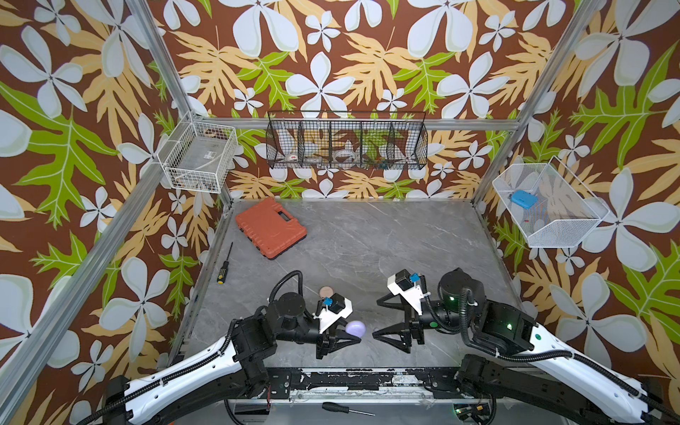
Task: Insert wireless bluetooth earbuds into charging case
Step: Pick up the charging case from the center of the table.
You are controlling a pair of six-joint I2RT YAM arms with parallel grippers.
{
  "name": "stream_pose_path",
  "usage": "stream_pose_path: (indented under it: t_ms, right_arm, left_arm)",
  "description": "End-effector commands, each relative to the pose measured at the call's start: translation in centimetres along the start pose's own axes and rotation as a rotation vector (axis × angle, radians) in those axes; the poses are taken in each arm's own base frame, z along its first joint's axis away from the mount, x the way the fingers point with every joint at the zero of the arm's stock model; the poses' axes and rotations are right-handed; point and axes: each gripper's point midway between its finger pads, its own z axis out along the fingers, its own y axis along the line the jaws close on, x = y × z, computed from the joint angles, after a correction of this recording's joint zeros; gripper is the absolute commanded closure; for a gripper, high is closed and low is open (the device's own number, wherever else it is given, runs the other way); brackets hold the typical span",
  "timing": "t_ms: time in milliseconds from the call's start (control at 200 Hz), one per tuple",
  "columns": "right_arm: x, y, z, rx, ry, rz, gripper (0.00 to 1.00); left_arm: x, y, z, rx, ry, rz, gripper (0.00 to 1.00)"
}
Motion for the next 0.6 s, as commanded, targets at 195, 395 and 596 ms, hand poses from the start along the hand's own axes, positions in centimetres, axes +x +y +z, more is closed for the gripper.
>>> stream_pose_path:
  t_ms: [195, 395, 596]
  right_arm:
    - [0.0, -1.4, -0.5, 0.077, -0.073, -0.022, 0.0]
    - [0.0, -3.6, -0.6, 0.191, -0.121, -0.019, 0.0]
    - [0.0, -5.3, -0.5, 0.267, -0.158, -0.024, 0.0]
  left_arm:
    - [-2.2, 2.5, 0.9, -0.11, -0.136, 0.135, 1.0]
    - [-1.0, 2.7, 0.6, -0.102, -0.264, 0.154, 1.0]
    - [0.0, 3.7, -0.3, -0.155, -0.349, 0.145, 1.0]
